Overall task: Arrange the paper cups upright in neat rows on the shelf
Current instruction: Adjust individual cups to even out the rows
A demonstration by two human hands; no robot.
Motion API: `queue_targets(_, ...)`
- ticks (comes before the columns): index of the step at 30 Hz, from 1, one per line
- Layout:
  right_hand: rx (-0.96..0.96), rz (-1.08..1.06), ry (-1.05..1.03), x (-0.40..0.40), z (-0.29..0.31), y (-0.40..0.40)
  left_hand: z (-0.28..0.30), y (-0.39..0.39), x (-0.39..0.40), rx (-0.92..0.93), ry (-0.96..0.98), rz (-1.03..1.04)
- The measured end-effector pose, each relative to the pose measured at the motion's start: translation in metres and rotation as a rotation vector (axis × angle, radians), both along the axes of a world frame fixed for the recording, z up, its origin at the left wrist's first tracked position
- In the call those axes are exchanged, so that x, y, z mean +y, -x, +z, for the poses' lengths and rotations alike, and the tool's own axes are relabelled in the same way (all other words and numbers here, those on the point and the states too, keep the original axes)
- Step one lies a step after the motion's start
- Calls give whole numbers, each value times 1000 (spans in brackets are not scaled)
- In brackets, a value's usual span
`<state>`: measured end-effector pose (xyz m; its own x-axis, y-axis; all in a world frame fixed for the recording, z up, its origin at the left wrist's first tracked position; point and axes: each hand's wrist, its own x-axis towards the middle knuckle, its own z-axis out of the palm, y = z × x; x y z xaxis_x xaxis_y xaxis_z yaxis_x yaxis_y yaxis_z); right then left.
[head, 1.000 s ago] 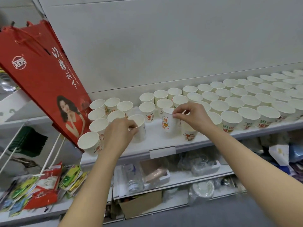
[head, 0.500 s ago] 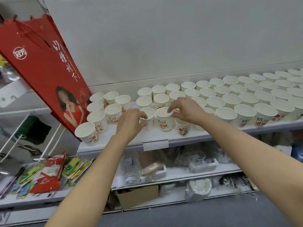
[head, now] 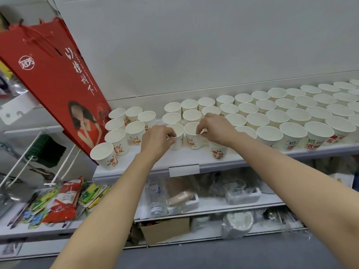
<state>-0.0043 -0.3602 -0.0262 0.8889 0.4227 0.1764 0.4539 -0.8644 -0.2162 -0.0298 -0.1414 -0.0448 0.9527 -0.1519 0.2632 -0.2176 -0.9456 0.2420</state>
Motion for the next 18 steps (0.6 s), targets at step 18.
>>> queue_targets(18, -40, -8, -23, 11, 7, -7, 10, -10, -8, 12, -10, 3)
